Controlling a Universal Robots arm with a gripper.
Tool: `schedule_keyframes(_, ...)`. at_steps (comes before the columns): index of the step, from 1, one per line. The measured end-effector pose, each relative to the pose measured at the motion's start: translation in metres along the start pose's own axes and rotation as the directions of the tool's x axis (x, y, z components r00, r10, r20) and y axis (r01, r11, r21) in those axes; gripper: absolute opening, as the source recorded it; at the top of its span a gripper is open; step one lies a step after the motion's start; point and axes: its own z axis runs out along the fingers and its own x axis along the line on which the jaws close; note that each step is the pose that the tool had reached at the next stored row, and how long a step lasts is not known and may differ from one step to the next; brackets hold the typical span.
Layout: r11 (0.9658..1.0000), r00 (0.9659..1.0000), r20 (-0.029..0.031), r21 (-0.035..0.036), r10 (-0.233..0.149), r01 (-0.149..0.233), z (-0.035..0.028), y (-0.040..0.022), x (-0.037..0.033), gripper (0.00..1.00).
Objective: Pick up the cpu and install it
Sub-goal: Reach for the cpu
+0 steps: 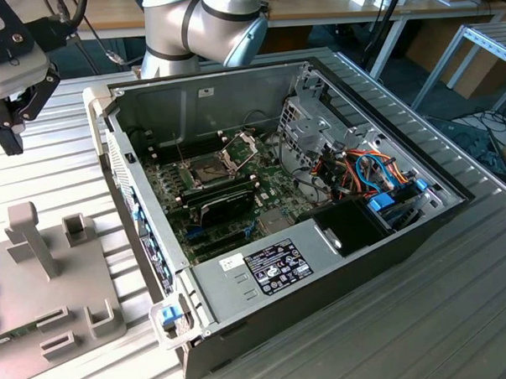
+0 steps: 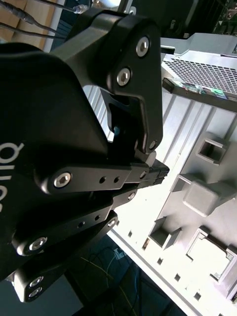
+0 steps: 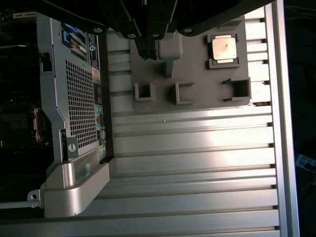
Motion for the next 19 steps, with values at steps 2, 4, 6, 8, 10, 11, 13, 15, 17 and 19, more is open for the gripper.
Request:
schedule_keyframes(2, 1.0, 1.0, 0.0, 0.0, 0.0, 0.0, 0.0, -0.0001, 0.0009, 0.11)
schedule_keyframes(4, 1.0, 1.0, 0.0, 0.0, 0.0, 0.0, 0.0, -0.0001, 0.0016, 0.11)
schedule_keyframes(6, 1.0, 1.0, 0.0, 0.0, 0.0, 0.0, -0.0001, -0.0001, 0.0021, 0.11)
schedule_keyframes(8, 1.0, 1.0, 0.0, 0.0, 0.0, 0.0, -0.0001, -0.0002, 0.0027, 0.11)
schedule_keyframes(10, 1.0, 1.0, 0.0001, 0.0, 0.0, 0.0, -0.0001, -0.0003, 0.0032, 0.11)
schedule_keyframes(11, 1.0, 1.0, 0.0001, 0.0, 0.0, 0.0, -0.0001, -0.0003, 0.0032, 0.11)
schedule_keyframes(13, 1.0, 1.0, 0.0, 0.0, 0.0, 0.0, -0.0001, -0.0002, 0.0032, 0.11)
schedule_keyframes(15, 1.0, 1.0, 0.0, 0.0, 0.0, 0.0, -0.0001, -0.0002, 0.0033, 0.11)
schedule_keyframes(17, 1.0, 1.0, 0.0, 0.0, 0.0, 0.0, -0.0001, -0.0002, 0.0033, 0.11)
schedule_keyframes(19, 1.0, 1.0, 0.0001, 0.0, 0.0, 0.0, -0.0001, -0.0003, 0.0035, 0.11)
